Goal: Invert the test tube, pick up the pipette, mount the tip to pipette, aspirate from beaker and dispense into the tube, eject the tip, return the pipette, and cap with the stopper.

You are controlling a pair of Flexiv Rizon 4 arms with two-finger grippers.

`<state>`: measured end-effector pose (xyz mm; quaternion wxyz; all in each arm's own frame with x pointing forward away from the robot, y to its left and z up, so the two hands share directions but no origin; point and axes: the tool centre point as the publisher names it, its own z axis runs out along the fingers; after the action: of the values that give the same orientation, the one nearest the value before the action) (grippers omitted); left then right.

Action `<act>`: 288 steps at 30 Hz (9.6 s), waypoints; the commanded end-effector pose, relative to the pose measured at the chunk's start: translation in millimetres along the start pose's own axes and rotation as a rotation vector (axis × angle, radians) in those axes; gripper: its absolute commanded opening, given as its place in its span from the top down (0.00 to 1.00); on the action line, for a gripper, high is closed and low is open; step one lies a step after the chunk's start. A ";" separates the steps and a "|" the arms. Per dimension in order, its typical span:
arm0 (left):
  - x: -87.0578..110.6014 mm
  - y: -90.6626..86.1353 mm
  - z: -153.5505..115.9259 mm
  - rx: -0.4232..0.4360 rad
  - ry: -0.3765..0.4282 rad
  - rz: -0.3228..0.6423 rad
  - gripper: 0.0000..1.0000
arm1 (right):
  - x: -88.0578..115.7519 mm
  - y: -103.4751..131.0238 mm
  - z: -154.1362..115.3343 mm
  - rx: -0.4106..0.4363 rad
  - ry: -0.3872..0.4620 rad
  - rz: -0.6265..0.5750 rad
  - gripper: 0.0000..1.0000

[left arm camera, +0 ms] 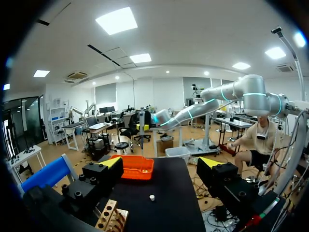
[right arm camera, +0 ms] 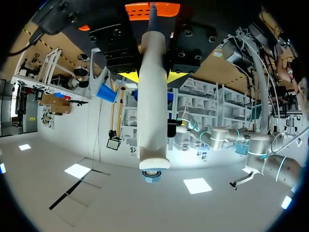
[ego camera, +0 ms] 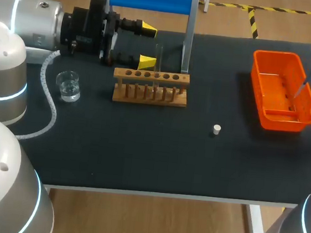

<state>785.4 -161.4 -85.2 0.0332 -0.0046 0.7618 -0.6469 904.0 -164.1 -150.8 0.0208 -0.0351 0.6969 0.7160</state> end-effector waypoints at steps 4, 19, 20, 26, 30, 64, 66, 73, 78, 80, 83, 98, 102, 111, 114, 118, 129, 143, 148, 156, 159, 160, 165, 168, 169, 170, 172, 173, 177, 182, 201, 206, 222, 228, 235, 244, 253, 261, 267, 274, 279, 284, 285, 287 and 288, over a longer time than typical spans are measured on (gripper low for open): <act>-0.6 0.6 -0.1 0.003 0.001 0.001 0.00 | -5.2 1.4 -4.5 -0.013 0.030 -0.012 1.00; -0.6 0.6 -0.1 0.003 0.001 0.001 0.00 | -5.2 1.4 -4.5 -0.013 0.030 -0.012 1.00; -0.6 0.6 -0.1 0.003 0.001 0.001 0.00 | -5.2 1.4 -4.5 -0.013 0.030 -0.012 1.00; -0.6 0.6 -0.1 0.003 0.001 0.001 0.00 | -5.2 1.4 -4.5 -0.013 0.030 -0.012 1.00; -3.1 -10.8 22.5 0.007 -0.021 -0.001 0.00 | -5.2 1.4 -4.5 -0.013 0.030 -0.012 1.00; -35.7 -68.2 268.6 -0.017 0.046 -0.008 0.00 | -5.2 1.4 -4.5 -0.013 0.030 -0.012 1.00; -37.3 -71.1 278.4 -0.016 0.047 -0.010 0.00 | -5.2 1.4 -4.5 -0.013 0.030 -0.012 1.00; -38.1 -75.4 297.0 -0.004 0.051 -0.009 0.00 | -5.2 1.4 -4.5 -0.013 0.030 -0.012 1.00; -38.1 -75.4 297.0 -0.004 0.051 -0.009 0.00 | -5.2 1.4 -4.5 -0.013 0.030 -0.012 1.00; -38.1 -75.4 297.0 -0.004 0.051 -0.009 0.00 | -5.2 1.4 -4.5 -0.013 0.030 -0.012 1.00; -38.1 -75.4 297.0 -0.004 0.051 -0.009 0.24 | -5.2 1.4 -4.5 -0.013 0.030 -0.012 1.00; -38.1 -75.4 297.0 -0.004 0.051 -0.009 1.00 | -5.2 1.4 -4.5 -0.013 0.030 -0.012 1.00; -38.1 -75.4 297.0 -0.004 0.051 -0.009 1.00 | -5.2 1.4 -4.5 -0.013 0.030 -0.012 1.00; -43.7 -74.2 307.5 0.028 0.043 -0.012 1.00 | -5.2 1.4 -4.5 -0.013 0.030 -0.012 1.00; -45.9 -75.8 315.9 0.046 0.047 -0.010 1.00 | -5.2 1.4 -4.5 -0.013 0.030 -0.012 1.00; -48.7 -80.0 328.5 0.067 0.044 -0.002 1.00 | -5.2 1.4 -4.5 -0.013 0.030 -0.012 1.00; -56.1 -87.3 360.2 0.112 0.014 0.004 1.00 | -5.2 1.4 -4.5 -0.013 0.030 -0.012 1.00; -70.7 -93.5 390.3 0.135 -0.005 -0.004 1.00 | -5.2 1.4 -4.5 -0.013 0.030 -0.012 1.00; -76.7 -93.6 399.0 0.141 -0.008 -0.009 1.00 | -5.2 1.4 -4.5 -0.013 0.030 -0.012 1.00; -83.9 -94.8 407.1 0.147 -0.016 -0.009 1.00 | -5.2 1.4 -4.5 -0.013 0.030 -0.012 1.00; -86.9 -94.4 408.8 0.151 -0.021 -0.009 1.00 | -5.2 1.4 -4.5 -0.013 0.030 -0.012 1.00; -87.8 -94.3 409.2 0.158 -0.025 -0.008 1.00 | -5.2 1.4 -4.5 -0.013 0.030 -0.012 1.00; -92.7 -95.6 410.8 0.164 -0.033 -0.007 1.00 | -5.2 1.4 -4.5 -0.013 0.030 -0.012 1.00; -95.5 -96.3 411.8 0.167 -0.036 -0.005 1.00 | -5.2 1.4 -4.5 -0.013 0.030 -0.012 1.00; -96.0 -96.6 412.0 0.168 -0.036 -0.004 1.00 | -5.2 1.4 -4.5 -0.013 0.030 -0.012 1.00; -96.7 -96.8 412.5 0.169 -0.037 -0.003 1.00 | -5.2 1.4 -4.5 -0.013 0.030 -0.012 1.00; -97.3 -96.9 414.1 0.170 -0.036 -0.002 1.00 | -5.2 1.4 -4.5 -0.013 0.030 -0.012 1.00; -97.6 -96.5 415.0 0.170 -0.035 -0.002 1.00 | -5.2 1.4 -4.5 -0.013 0.030 -0.012 1.00; -97.9 -94.4 418.4 0.172 -0.033 -0.004 1.00 | -5.2 1.4 -4.5 -0.013 0.030 -0.012 1.00; -98.6 -91.8 420.4 0.175 -0.030 -0.007 1.00 | -5.2 1.4 -4.5 -0.013 0.030 -0.012 1.00; -97.5 -82.0 422.4 0.195 -0.004 0.000 1.00 | -5.2 1.4 -4.5 -0.013 0.030 -0.012 1.00; -97.0 -77.7 422.8 0.197 0.000 -0.004 1.00 | -5.2 1.4 -4.5 -0.013 0.030 -0.012 1.00; -93.6 -62.3 426.5 0.192 0.004 -0.030 1.00 | -5.2 1.4 -4.5 -0.013 0.030 -0.012 1.00; -93.2 -58.0 426.0 0.189 0.001 -0.039 1.00 | -5.2 1.4 -4.5 -0.013 0.030 -0.012 1.00; -92.1 -53.9 426.1 0.188 -0.004 -0.046 1.00 | -5.2 1.4 -4.5 -0.013 0.030 -0.012 1.00; -94.4 -61.4 422.5 0.200 -0.014 -0.037 1.00 | -5.2 1.4 -4.5 -0.013 0.030 -0.012 1.00; -101.7 -92.6 407.5 0.160 0.009 0.030 0.00 | -5.2 1.4 -4.5 -0.013 0.030 -0.012 1.00; -97.5 -101.2 389.2 0.115 0.124 0.055 0.00 | -5.2 1.4 -4.5 -0.013 0.030 -0.012 1.00; -91.4 -99.8 370.4 0.075 0.183 0.068 0.00 | -5.2 1.4 -4.5 -0.013 0.030 -0.012 1.00; -78.1 -94.0 338.5 0.029 0.189 0.065 0.00 | -5.2 1.4 -4.5 -0.013 0.030 -0.012 1.00; -63.6 -83.1 310.5 0.024 0.166 0.043 0.00 | -5.2 1.4 -4.5 -0.013 0.030 -0.012 1.00; -51.8 -71.8 279.9 0.029 0.134 0.029 0.00 | -5.2 1.4 -4.5 -0.013 0.030 -0.012 1.00; -49.8 -69.8 274.4 0.035 0.125 0.024 0.00 | -5.2 1.4 -4.5 -0.013 0.030 -0.012 1.00; -45.7 -65.9 263.6 0.040 0.113 0.022 0.00 | -5.2 1.4 -4.5 -0.013 0.030 -0.012 1.00; -43.2 -64.1 259.2 0.044 0.109 0.021 0.00 | -5.2 1.4 -4.5 -0.013 0.030 -0.012 1.00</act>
<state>855.2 -460.6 -58.8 -0.0153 0.0508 0.7590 -0.6489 908.6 -167.8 -149.6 0.0153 -0.0491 0.6918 0.7203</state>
